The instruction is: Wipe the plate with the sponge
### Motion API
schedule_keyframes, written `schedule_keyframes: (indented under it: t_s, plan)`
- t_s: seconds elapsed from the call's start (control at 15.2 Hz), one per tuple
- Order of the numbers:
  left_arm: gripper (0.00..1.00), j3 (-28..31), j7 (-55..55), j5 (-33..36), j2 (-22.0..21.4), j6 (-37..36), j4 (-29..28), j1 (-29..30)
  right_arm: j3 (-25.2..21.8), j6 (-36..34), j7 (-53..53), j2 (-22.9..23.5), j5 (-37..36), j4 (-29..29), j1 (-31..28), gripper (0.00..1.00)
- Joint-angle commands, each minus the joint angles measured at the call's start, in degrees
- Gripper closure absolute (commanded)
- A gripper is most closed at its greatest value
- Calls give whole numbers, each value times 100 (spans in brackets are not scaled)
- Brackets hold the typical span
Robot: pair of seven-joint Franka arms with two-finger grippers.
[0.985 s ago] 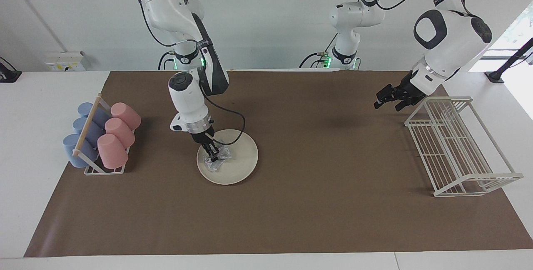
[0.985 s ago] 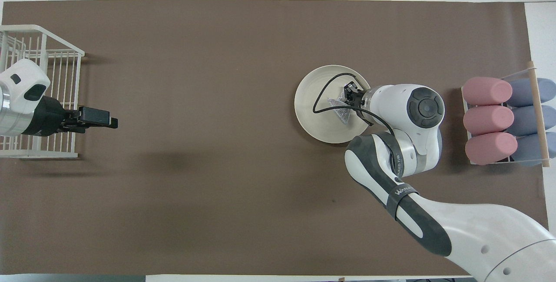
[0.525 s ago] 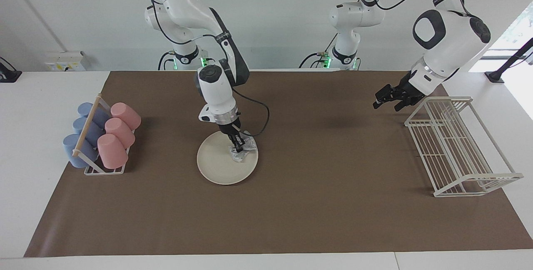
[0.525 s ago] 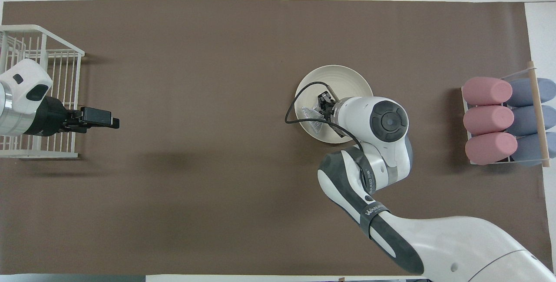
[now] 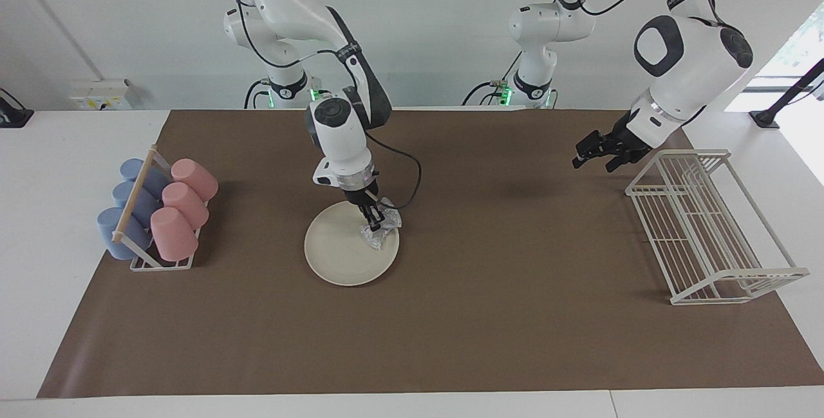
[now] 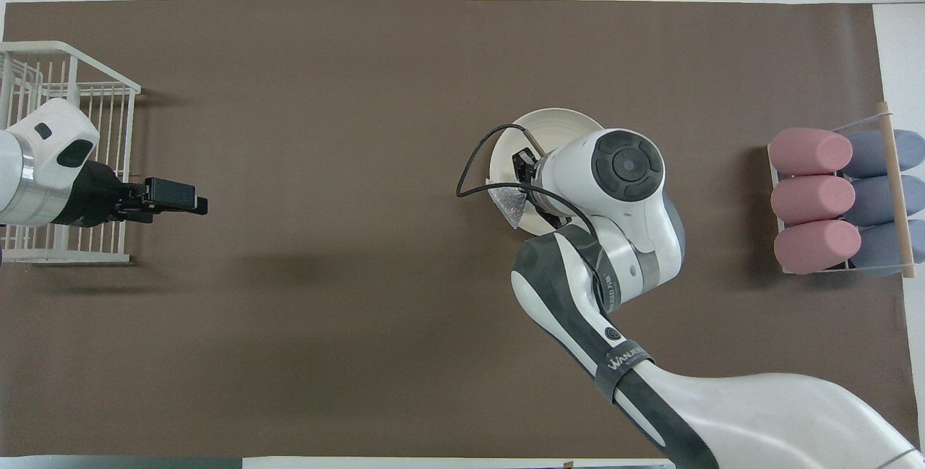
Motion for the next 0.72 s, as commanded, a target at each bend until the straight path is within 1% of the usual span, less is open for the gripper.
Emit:
schedule_keyframes:
  t_s: [0.0, 0.13, 0.2, 0.33, 0.39, 0.46, 0.53, 0.66]
  plan:
    - [0, 40, -161, -318, -62, -35, -56, -50, 32, -1671, 459, -211, -47, 1239, -41, 100]
    - [0, 48, -178, -1222, -62, -184, -47, 12, 49, -2683, 863, -202, -38, 2135, -32, 100]
    - [0, 48, -178, -1514, -62, -263, -39, 12, 76, -3105, 1091, -193, -12, 2540, -23, 100]
    - [0, 57, -187, -2208, -79, -412, -47, 47, 102, -3896, 1513, -150, 24, 3139, 73, 100]
    - [0, 57, -231, -2576, -80, -474, -47, 100, 102, -4152, 1802, -123, 23, 3394, 187, 100]
    - [0, 57, -370, -2919, -80, -544, -47, 117, 93, -4259, 2075, -97, 6, 3544, 301, 100]
    - [0, 57, -485, -3210, -88, -562, -47, 118, 102, -4234, 2339, -88, -3, 3563, 485, 100]
    - [0, 66, -626, -3790, -115, -641, -56, 118, 102, -4041, 2577, -88, 59, 3528, 670, 100]
